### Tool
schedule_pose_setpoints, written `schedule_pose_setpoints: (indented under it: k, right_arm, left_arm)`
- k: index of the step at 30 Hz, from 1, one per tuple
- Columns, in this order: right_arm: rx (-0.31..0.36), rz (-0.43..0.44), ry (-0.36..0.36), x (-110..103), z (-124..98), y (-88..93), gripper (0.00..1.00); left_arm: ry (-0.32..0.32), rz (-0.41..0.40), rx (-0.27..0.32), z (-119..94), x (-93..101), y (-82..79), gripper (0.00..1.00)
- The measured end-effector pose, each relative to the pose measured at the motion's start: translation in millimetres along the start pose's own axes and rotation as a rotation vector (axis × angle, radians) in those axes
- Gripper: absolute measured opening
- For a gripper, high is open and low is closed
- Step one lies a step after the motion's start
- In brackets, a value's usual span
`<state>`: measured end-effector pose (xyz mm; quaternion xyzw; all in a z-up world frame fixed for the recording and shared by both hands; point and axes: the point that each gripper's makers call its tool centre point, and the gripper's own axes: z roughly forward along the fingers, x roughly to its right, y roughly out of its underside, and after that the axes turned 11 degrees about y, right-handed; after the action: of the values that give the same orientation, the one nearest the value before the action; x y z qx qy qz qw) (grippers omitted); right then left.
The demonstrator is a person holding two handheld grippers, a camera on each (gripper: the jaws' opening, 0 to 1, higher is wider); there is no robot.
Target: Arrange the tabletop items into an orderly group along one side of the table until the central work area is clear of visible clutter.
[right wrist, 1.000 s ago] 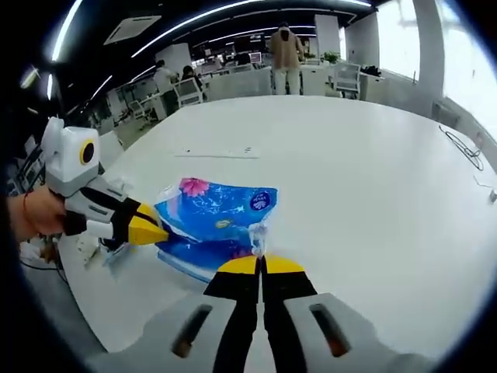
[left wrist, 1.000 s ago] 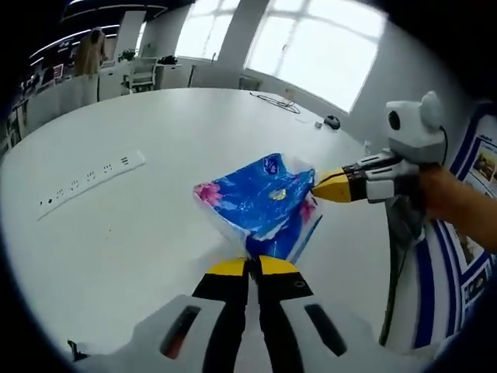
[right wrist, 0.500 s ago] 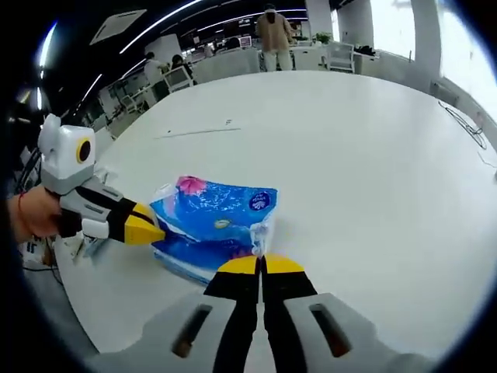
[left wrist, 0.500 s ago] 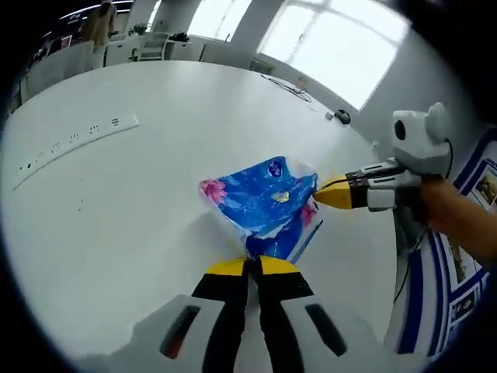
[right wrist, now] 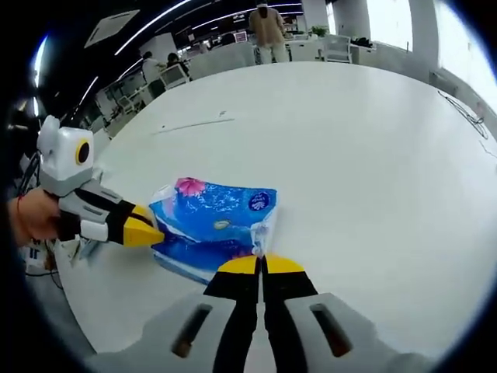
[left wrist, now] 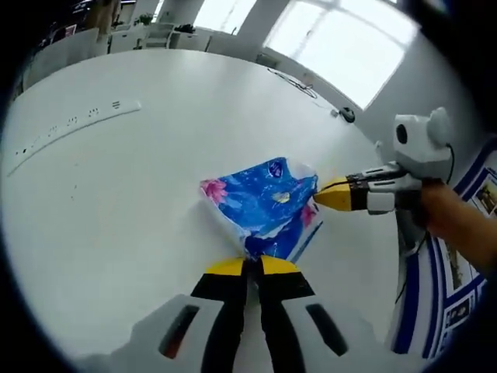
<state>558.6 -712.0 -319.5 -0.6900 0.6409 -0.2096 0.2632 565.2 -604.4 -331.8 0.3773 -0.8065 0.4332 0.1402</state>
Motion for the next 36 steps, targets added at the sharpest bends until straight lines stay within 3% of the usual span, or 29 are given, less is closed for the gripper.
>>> schedule_pose_setpoints:
  k: [18, 36]
  right_arm:
    - [-0.023, 0.016, 0.006, 0.3, 3.5, 6.6, 0.03]
    - [0.008, 0.036, 0.029, 2.6, -9.5, 2.8, 0.13]
  left_arm:
    - [0.022, -0.010, 0.003, 0.2, -0.4, 3.6, 0.07]
    - [0.034, 0.027, 0.023, -9.9, 6.1, 1.3, 0.26]
